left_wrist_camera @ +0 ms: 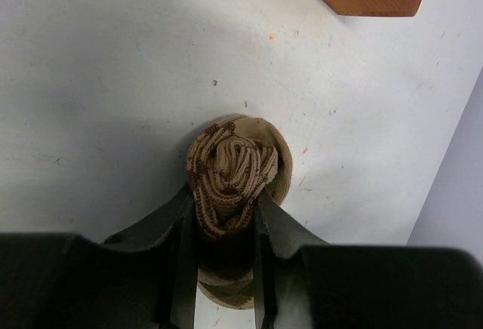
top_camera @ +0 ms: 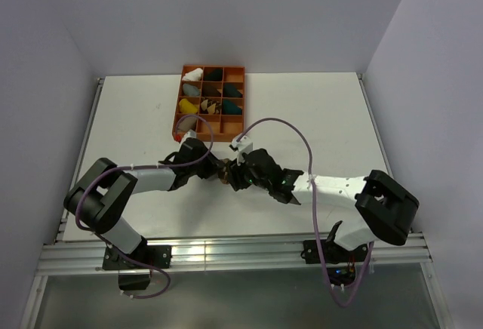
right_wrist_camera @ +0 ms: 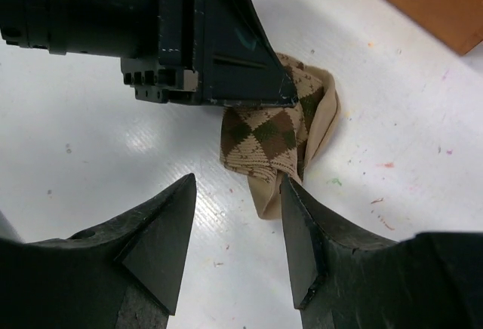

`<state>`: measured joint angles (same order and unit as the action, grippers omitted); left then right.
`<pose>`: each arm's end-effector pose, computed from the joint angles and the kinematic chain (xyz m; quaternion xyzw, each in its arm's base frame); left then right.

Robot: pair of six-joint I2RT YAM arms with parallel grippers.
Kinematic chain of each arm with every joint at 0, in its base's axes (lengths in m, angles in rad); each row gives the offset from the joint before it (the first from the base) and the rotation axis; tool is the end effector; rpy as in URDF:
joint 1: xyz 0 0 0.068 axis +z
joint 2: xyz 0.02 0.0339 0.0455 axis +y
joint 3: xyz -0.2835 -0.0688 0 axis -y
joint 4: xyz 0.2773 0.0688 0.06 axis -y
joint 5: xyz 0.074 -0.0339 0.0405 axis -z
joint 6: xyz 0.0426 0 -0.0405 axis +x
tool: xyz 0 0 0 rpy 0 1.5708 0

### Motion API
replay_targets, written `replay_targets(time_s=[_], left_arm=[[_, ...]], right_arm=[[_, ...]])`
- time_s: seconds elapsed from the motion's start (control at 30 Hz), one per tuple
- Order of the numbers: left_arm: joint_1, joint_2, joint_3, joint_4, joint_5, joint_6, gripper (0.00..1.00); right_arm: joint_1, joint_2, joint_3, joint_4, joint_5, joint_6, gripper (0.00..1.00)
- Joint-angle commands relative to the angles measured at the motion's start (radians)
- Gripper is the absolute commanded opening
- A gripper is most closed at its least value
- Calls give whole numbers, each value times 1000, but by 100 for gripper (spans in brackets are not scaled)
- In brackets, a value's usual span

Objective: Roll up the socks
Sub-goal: Roll the sock at the center of the board.

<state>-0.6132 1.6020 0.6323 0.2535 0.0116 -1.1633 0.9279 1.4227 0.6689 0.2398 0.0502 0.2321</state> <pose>0.2640 -0.1863 0.1256 -0.2449 0.8765 -0.3249 0.2573 0.1953 0.2572 0.1906 -0.2824 0.8159 0.2581 0.4334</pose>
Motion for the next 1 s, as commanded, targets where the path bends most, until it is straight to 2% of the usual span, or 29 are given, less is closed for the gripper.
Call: replay_targets(time_s=[0.0, 0.5, 0.87, 0.97], left_arm=[[-8, 55, -10, -154, -21, 56, 4], [-11, 55, -6, -152, 4, 60, 4], [-11, 36, -10, -145, 22, 68, 4], [-11, 33, -5, -149, 27, 71, 4]], right_arm=[[41, -1, 34, 72, 126, -86, 56], [107, 200, 89, 115, 218, -151, 63], [126, 358, 181, -11, 264, -119, 63], [126, 398, 219, -65, 258, -103, 59]])
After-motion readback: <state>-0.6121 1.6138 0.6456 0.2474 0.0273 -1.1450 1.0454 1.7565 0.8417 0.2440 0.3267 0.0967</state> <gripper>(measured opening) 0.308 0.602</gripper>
